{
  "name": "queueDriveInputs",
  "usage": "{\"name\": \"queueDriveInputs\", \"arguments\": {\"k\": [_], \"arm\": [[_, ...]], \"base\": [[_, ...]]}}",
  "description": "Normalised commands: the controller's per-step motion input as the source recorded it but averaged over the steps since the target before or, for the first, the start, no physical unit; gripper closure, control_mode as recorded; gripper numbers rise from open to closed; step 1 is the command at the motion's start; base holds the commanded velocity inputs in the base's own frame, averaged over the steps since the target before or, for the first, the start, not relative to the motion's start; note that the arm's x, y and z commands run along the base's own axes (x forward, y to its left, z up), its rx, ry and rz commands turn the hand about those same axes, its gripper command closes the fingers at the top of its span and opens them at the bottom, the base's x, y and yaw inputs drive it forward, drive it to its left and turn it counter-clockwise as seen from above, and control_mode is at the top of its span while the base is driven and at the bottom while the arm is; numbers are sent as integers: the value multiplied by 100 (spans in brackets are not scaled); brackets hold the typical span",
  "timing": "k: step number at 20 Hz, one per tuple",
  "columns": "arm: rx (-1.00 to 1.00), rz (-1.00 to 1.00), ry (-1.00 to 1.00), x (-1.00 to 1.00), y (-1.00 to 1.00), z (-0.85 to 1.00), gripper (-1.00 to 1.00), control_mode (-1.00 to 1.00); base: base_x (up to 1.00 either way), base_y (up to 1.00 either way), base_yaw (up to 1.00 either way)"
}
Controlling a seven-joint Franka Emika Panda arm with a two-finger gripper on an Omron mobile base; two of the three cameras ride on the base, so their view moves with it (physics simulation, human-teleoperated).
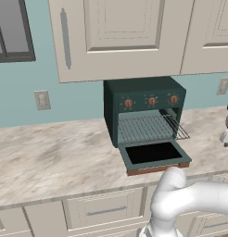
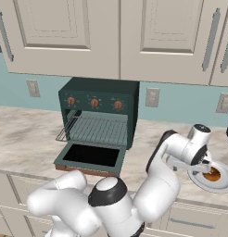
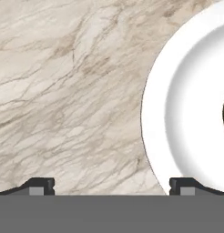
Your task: Pick up the bagel from the plate, place it on the toaster oven rack, close the door, and set the timer.
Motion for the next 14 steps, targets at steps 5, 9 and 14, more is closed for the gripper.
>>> {"name": "queueDriveInputs", "arguments": {"k": [5, 9, 14], "arm": [[0, 6, 0, 36, 0, -21, -100, -100], [0, 4, 0, 34, -3, -8, -100, -100], [0, 2, -1, 20, -10, -12, -100, -100]], "base": [[0, 0, 0], [0, 0, 0], [0, 0, 0]]}}
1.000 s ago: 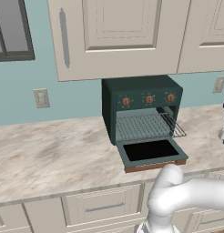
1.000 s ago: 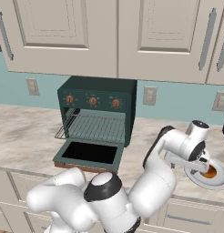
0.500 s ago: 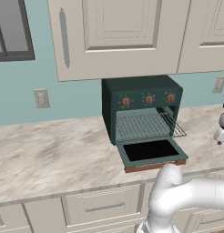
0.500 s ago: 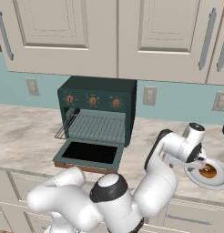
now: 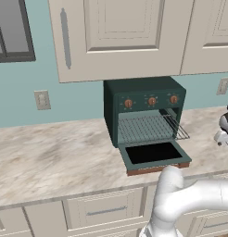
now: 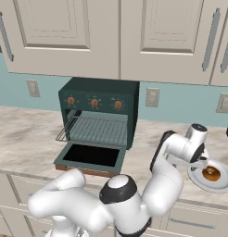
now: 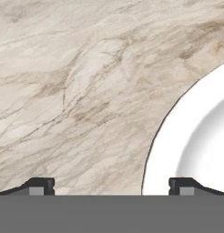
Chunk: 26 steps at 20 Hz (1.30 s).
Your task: Pick up the bagel from the plate, place it on the toaster oven rack, close the door, and set the timer.
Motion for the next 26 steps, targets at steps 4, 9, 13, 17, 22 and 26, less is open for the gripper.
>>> {"name": "queueDriveInputs", "arguments": {"k": [4, 9, 13, 17, 22, 26], "arm": [[0, 0, 0, 32, -14, -18, -100, -100], [0, 0, 0, 17, -24, -10, -100, -100], [0, 0, 0, 3, -18, 0, -100, -100], [0, 0, 3, 0, -19, -15, -100, -100], [0, 0, 20, -8, 7, -70, -100, -100], [0, 0, 15, -41, 59, -83, -100, -100]], "base": [[0, 0, 0], [0, 0, 0], [0, 0, 0], [0, 0, 0], [0, 0, 0], [0, 0, 0]]}}
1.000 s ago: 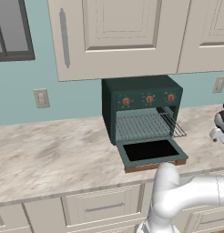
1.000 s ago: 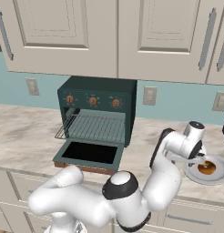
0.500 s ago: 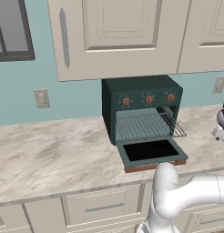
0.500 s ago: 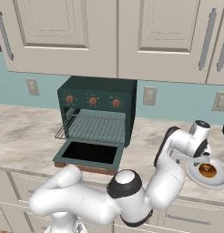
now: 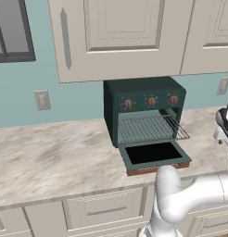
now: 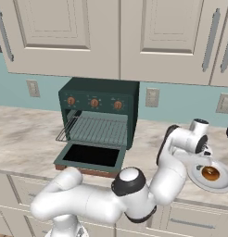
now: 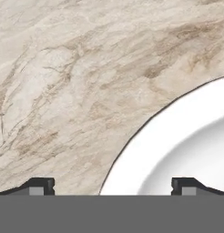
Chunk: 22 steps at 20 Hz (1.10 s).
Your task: Pick up the bagel from the plate, place it on the toaster oven rack, close the door, and set the timer.
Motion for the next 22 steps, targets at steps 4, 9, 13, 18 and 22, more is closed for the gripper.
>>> {"name": "queueDriveInputs", "arguments": {"k": [4, 9, 13, 18, 22], "arm": [[10, 0, 10, -84, 83, -53, -100, -100], [18, 0, 5, -100, 99, -63, -100, -100], [12, 0, 0, -100, 100, -56, -100, -100], [1, 0, -20, -54, 83, 28, -100, -100], [0, 0, -13, -15, 18, 76, -100, -100]], "base": [[0, 0, 0], [0, 0, 0], [0, 0, 0], [0, 0, 0], [0, 0, 0]]}}
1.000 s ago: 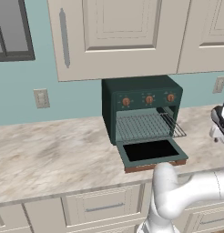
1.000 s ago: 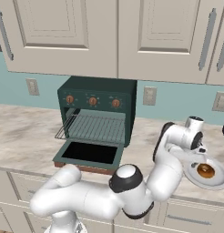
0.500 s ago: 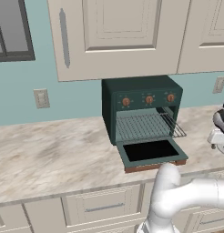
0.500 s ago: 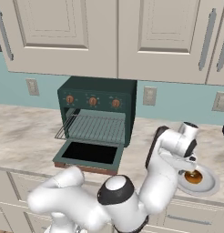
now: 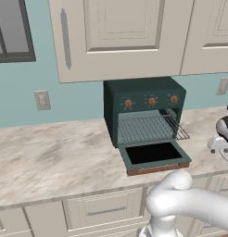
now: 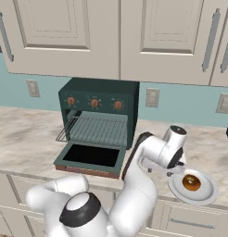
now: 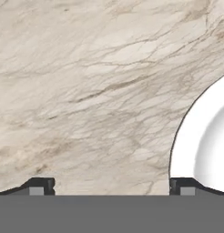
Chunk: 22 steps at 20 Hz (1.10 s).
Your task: Pick up the bagel from the plate, place it on the toaster oven rack, close the door, and set the timer.
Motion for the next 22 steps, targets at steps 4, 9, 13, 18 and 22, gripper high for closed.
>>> {"name": "queueDriveInputs", "arguments": {"k": [4, 9, 13, 18, 22], "arm": [[0, 1, -9, 0, -1, 83, -100, -100], [-2, -3, 11, -8, -62, 70, -100, -100], [-5, -20, 33, -3, -95, 21, -100, -100], [0, -18, 27, -1, -90, 1, -100, -100], [0, -1, -6, -17, -63, 0, -100, -100]], "base": [[0, 0, 0], [0, 0, 0], [0, 0, 0], [0, 0, 0], [0, 0, 0]]}}
